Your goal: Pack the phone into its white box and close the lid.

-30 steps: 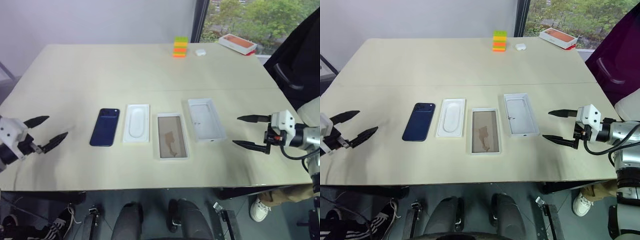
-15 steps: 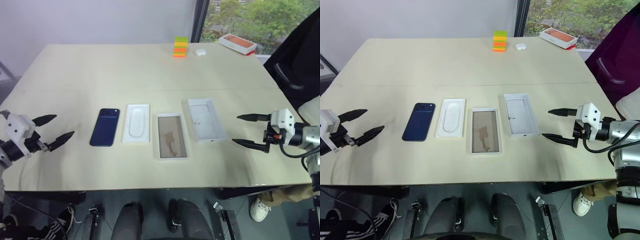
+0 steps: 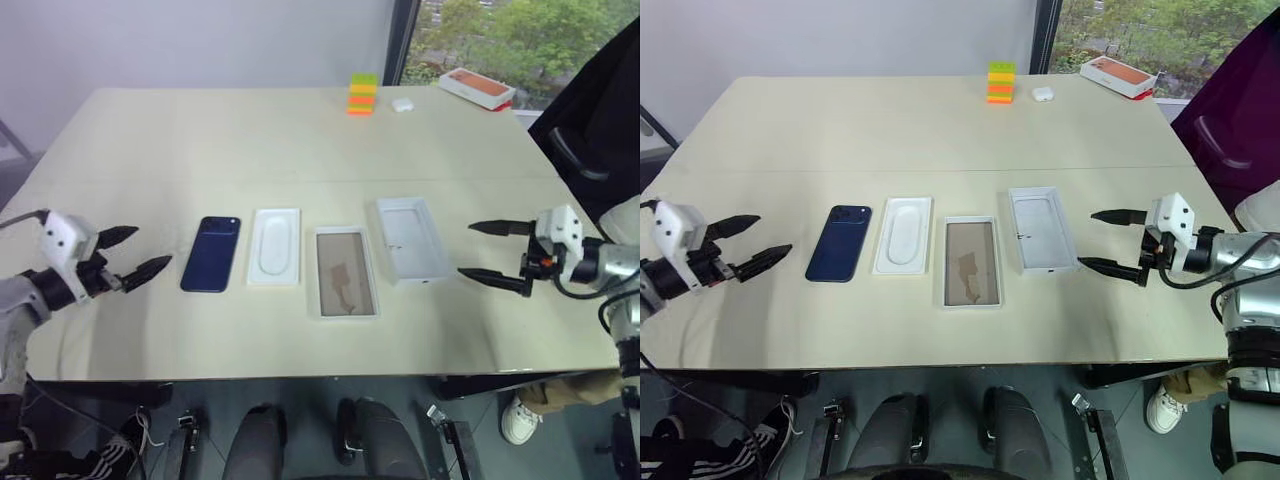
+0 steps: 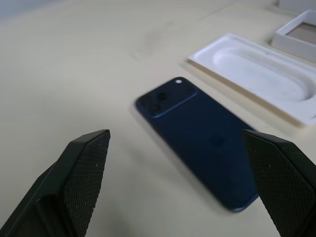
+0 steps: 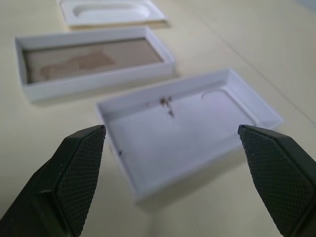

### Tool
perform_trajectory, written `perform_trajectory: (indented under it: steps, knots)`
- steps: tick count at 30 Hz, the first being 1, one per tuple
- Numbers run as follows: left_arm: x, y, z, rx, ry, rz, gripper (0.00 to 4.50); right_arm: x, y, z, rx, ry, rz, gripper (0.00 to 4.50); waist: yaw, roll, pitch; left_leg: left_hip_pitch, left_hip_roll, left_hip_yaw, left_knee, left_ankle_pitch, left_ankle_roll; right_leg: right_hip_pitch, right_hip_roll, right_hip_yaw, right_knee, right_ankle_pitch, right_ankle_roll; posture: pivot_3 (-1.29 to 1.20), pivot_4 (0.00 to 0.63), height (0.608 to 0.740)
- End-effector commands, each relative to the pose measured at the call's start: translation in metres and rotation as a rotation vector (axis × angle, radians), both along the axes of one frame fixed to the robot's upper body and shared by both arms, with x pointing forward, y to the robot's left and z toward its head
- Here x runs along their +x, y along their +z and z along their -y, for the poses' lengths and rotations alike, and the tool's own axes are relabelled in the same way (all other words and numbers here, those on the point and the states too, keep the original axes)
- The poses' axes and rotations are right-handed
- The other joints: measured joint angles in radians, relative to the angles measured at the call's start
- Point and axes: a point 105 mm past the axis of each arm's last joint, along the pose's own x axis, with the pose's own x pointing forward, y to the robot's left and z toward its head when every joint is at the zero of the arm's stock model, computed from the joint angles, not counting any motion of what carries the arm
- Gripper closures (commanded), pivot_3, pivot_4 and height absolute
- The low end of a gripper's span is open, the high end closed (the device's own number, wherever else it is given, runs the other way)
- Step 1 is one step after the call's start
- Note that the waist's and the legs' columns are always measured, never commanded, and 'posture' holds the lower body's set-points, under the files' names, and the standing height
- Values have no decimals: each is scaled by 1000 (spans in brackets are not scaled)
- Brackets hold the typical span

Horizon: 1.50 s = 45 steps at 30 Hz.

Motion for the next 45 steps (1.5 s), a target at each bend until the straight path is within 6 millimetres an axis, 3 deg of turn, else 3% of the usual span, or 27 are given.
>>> perform_trajectory:
  steps: [1,8,11,17,23,28,36,45]
  knots:
    - [11,21,21,-125,12,11,47,4,24,-18,40,36,81,7,0,0,0,0,0,0,0,0,0,0,0,0,0,0,0,0,150,740]
    - [28,15,78,-363,57,-131,47,3,20,-33,33,64,91,7,2,-1,0,0,-1,-1,1,0,-1,1,-2,0,0,0,0,0,150,740]
    - [39,0,93,-329,151,-188,47,1,23,-44,20,96,121,7,1,-1,0,0,-1,-2,1,1,-1,2,-2,0,1,0,0,0,150,740]
    - [45,-5,126,-379,179,-240,47,2,27,-54,41,109,123,7,1,-1,0,0,-1,-2,1,1,-2,2,-1,0,1,0,0,0,150,740]
    - [49,-9,133,-433,244,-309,47,3,26,-56,42,109,130,7,1,-1,0,0,-1,-3,1,2,-3,2,-1,0,1,0,0,0,150,740]
    - [54,0,133,-456,272,-286,47,5,24,-50,38,89,134,7,1,-1,0,1,-1,-3,1,2,-3,2,0,0,1,0,0,0,150,740]
    - [50,-29,135,-357,334,-388,47,7,29,-54,34,88,170,7,1,-1,0,1,-2,-3,1,2,-4,2,-1,0,1,0,0,0,150,740]
    - [46,-36,153,-392,288,-470,47,8,31,-58,35,91,186,7,2,-1,0,1,-2,-3,1,2,-4,3,-1,0,1,0,0,0,150,740]
